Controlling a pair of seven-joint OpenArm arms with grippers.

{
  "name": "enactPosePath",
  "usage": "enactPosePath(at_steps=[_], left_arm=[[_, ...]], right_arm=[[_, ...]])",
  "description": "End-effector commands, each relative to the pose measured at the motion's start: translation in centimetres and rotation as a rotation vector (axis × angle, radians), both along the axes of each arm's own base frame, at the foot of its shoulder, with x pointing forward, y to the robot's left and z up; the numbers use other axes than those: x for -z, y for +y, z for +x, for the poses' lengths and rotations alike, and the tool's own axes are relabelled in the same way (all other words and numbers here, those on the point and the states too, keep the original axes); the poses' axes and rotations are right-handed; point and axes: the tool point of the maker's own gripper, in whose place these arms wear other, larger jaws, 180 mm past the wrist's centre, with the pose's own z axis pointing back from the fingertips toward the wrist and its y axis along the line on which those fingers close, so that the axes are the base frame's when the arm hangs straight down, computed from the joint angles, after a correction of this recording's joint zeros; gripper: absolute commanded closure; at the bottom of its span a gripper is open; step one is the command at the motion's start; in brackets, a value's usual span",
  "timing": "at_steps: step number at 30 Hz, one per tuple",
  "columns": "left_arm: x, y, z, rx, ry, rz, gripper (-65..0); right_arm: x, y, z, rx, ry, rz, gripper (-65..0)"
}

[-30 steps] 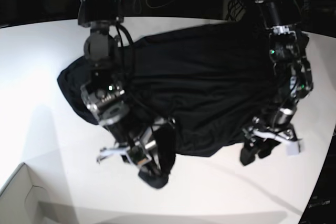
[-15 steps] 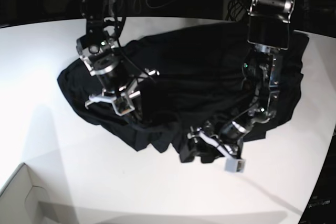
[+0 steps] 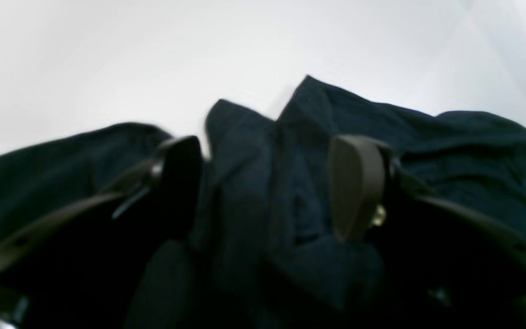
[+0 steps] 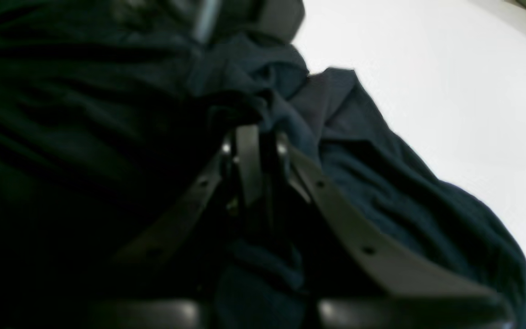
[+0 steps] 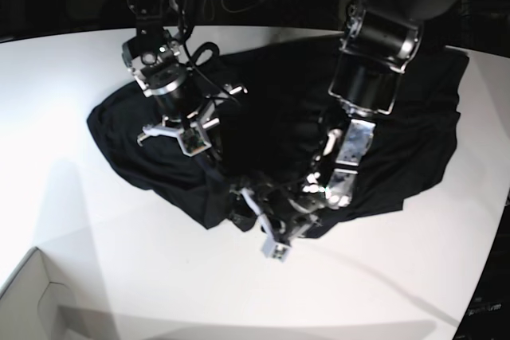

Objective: Layout the t-shirt on the table in an organized manner, then fold the t-shirt properly
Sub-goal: 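Bring the left gripper over to grasp the shirt near the right gripper, then lift the shirt with both grippers and shake it out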

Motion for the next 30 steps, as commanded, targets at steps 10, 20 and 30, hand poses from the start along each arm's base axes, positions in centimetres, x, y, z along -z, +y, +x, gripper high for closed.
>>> enactPosePath(at_steps=[10, 20, 30], left_arm=[[-0.3, -1.1, 1.1, 0.017, -0.025, 0.045, -24.5], [-2.0, -0.7, 2.3, 0.011, -0.065, 0.044, 0.0], [-9.8, 3.4, 5.4, -0.138, -0.236, -0.071, 0.0]], right_arm=[[-1.7, 0.1, 0.8, 0.007, -0.057, 0.027, 0.0], [-1.5, 0.1, 0.9, 0.006, -0.053, 0.027, 0.0], [-1.6, 0.1, 1.0, 0.006, -0.056, 0.027, 0.0]])
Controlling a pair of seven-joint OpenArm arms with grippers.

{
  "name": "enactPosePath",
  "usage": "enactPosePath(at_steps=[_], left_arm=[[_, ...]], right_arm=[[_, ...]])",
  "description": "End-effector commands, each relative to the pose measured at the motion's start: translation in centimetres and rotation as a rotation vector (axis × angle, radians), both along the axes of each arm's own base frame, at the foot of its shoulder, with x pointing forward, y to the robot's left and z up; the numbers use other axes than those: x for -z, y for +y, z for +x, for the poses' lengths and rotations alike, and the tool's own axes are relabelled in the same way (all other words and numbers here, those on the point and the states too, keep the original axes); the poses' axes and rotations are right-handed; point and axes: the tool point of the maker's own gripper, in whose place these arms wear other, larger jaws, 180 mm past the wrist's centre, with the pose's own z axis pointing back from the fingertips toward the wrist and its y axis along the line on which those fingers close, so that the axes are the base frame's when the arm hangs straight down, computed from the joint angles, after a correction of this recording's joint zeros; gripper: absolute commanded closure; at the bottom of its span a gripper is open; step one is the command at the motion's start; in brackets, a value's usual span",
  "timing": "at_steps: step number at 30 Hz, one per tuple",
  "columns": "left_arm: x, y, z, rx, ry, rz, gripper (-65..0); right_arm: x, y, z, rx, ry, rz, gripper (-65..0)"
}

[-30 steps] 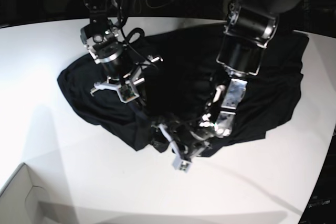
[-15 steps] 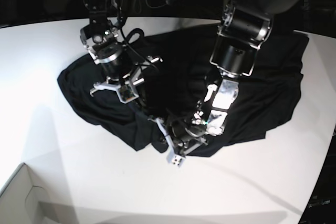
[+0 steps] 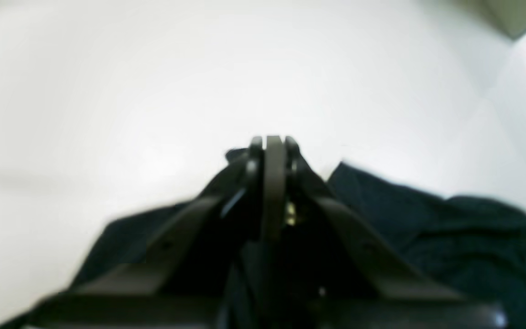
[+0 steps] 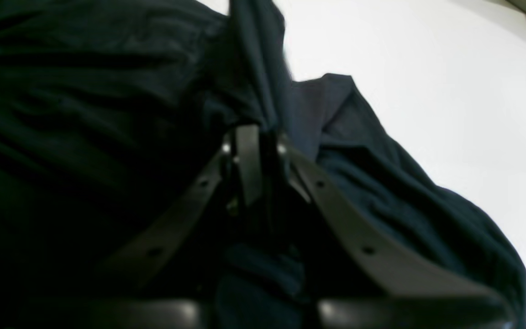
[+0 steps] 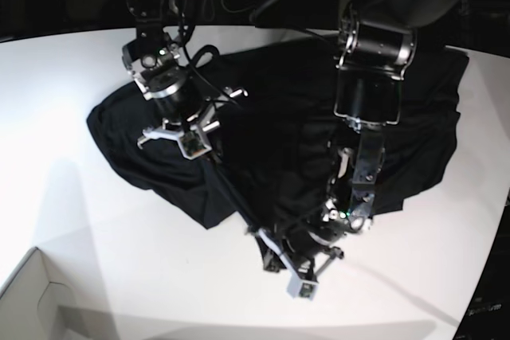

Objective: Layout the t-shirt on the table in an organized manner, then fold the t-shirt properly
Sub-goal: 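Lift the shirt with both grippers and shake it out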

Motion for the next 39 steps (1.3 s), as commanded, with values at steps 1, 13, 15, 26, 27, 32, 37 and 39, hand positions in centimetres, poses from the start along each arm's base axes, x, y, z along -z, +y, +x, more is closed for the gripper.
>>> enactPosePath(at_steps=[1, 13, 15, 26, 27, 32, 37, 39], left_arm=[[-3.5, 0.4, 1.3, -0.013, -0.095, -0.022, 0.0], [-8.9, 7.2, 1.9, -0.082, -0.252, 0.102, 0.0], [-8.8, 9.2, 2.1, -0.123, -0.233, 0.108, 0.0], [-10.1, 19.2, 2.0, -0.299, -0.229, 0.167, 0.0], [-10.4, 19.7, 2.0, -0.303, -0.236, 0.177, 0.0], [-10.4, 21.1, 1.8, -0.317, -0.233, 0.204, 0.0], [-7.1, 18.9, 0.9, -0.287, -0.17, 0.171, -0.6], [-5.4, 16.6, 0.3, -0.263, -0.136, 0.127, -1.6]], right_arm=[[-1.6, 0.2, 0.7, 0.004, -0.053, 0.026, 0.0], [-9.0, 0.6, 8.1, -0.011, -0.258, 0.021, 0.0], [-9.6, 0.9, 9.5, -0.018, -0.268, 0.024, 0.0], [-13.4, 2.5, 16.8, -0.056, -0.313, 0.034, 0.0], [-13.9, 2.6, 17.3, -0.059, -0.318, 0.034, 0.0], [-13.5, 4.3, 18.7, -0.103, -0.29, 0.026, -4.4], [-13.4, 4.5, 18.7, -0.109, -0.289, 0.028, -5.5], [-13.2, 4.3, 18.6, -0.106, -0.286, 0.029, -5.5]])
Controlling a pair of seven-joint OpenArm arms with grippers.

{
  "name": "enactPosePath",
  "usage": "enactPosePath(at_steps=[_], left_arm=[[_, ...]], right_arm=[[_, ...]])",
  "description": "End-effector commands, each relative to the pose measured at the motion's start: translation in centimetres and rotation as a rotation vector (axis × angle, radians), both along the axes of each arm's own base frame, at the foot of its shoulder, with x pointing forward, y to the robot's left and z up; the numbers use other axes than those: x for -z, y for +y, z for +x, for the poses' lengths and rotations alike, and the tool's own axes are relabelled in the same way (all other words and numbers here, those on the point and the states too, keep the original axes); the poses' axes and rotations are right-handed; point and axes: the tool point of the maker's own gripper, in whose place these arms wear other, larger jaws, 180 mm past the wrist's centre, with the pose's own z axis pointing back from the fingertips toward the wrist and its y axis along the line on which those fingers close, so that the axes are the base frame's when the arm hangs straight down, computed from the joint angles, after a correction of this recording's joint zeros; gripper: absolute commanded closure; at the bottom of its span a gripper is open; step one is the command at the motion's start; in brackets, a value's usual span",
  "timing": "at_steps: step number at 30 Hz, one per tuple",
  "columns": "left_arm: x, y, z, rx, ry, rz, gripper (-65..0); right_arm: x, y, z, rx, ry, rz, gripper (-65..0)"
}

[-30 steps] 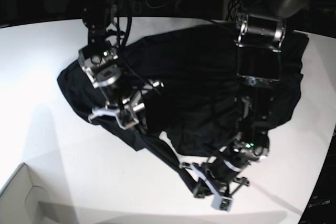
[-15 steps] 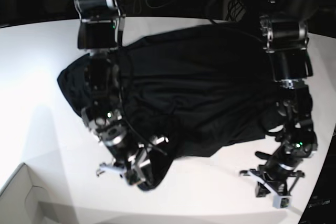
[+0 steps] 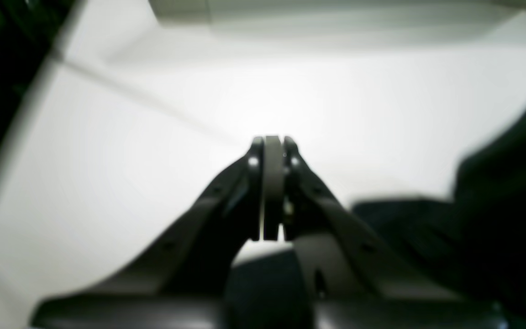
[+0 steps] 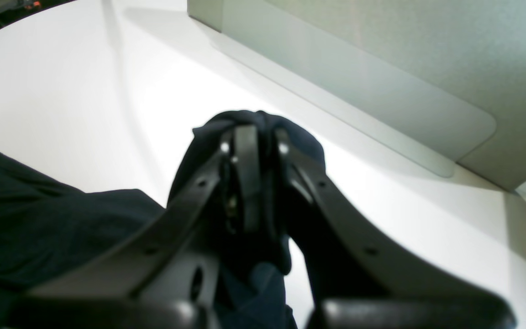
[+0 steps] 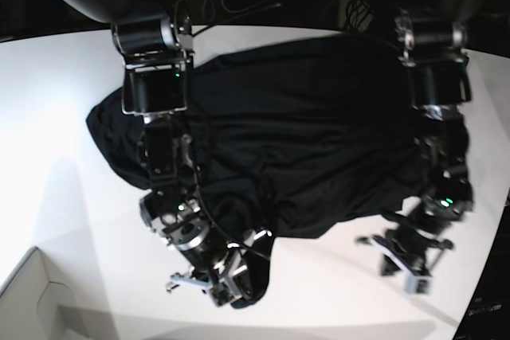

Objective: Layout the t-shirt on the table in an organized manner, then fold the t-shirt properly
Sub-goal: 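Lift the shirt with both grippers and shake it out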

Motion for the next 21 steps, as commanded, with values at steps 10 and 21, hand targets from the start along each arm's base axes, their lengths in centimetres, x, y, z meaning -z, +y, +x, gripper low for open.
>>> enactPosePath(at_steps=[10, 21], left_arm=[[4.3, -7.2, -2.9, 0.063, 0.06, -0.16, -36.3], [8.7, -10.3, -2.9, 0.06, 0.141, -0.27, -41.3]], right_arm=[[0.0, -1.6, -0.5, 0.016, -0.031, -0.004, -5.5], [2.0, -2.7, -2.0, 0.029, -0.003, -0.023, -5.5]])
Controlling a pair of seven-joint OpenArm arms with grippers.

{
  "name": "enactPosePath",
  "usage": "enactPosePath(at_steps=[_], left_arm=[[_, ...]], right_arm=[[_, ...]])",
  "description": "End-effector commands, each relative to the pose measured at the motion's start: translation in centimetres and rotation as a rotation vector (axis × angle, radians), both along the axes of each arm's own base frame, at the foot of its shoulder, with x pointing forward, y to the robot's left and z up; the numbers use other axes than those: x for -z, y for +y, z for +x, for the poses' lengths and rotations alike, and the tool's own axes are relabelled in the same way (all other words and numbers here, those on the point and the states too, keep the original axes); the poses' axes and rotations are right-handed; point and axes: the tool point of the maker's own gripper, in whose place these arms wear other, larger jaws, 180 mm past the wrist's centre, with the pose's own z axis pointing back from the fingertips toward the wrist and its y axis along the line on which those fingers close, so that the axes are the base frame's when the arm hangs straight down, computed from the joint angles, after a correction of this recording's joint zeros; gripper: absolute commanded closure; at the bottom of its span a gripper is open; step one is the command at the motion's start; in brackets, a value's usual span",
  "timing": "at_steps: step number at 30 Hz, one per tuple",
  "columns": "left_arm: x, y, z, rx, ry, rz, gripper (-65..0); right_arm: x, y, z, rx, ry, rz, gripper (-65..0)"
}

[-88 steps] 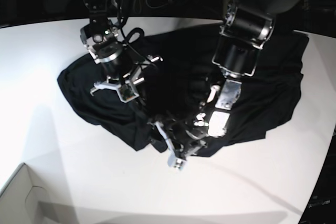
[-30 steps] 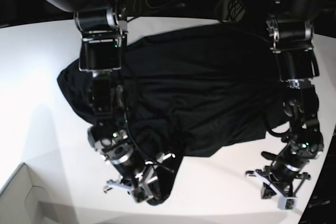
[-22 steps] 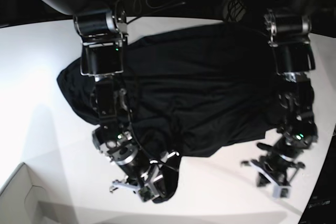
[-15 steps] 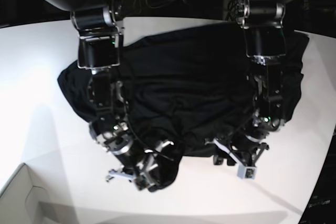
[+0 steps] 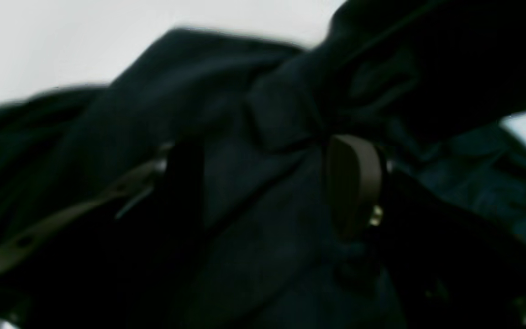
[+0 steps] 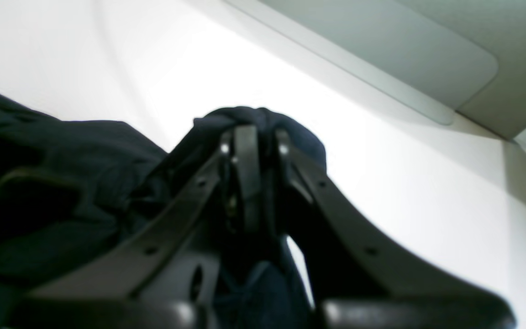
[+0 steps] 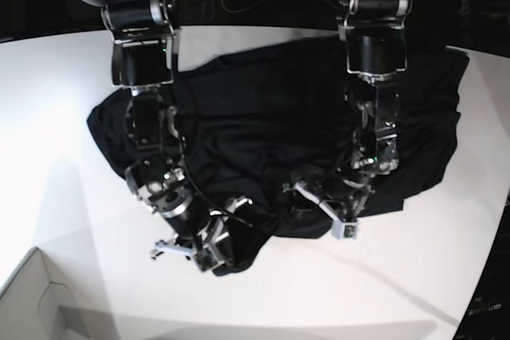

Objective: Layout the t-shirt on the table in an organized manner, then fold the t-shirt properly
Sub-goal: 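Lift the shirt with both grippers and shake it out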

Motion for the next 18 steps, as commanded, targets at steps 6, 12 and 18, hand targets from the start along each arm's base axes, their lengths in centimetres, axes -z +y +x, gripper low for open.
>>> enactPosePath(at_steps=[6, 12, 18], left_arm=[[-1.2, -1.2, 2.3, -0.017, -0.06, -0.058, -41.2], [0.0, -1.6, 3.2, -0.027, -0.035, -0.079, -41.2], [0.3, -2.7, 3.9, -0.016, -0.022, -0.093, -41.2]], right_arm=[[-2.2, 0.1, -0.1, 0.001, -0.07, 0.03, -5.5], [-1.2, 0.1, -0.9, 0.002, -0.051, 0.03, -5.5], [-1.1, 0.1, -1.0, 0.002, -0.048, 0.03, -5.5]])
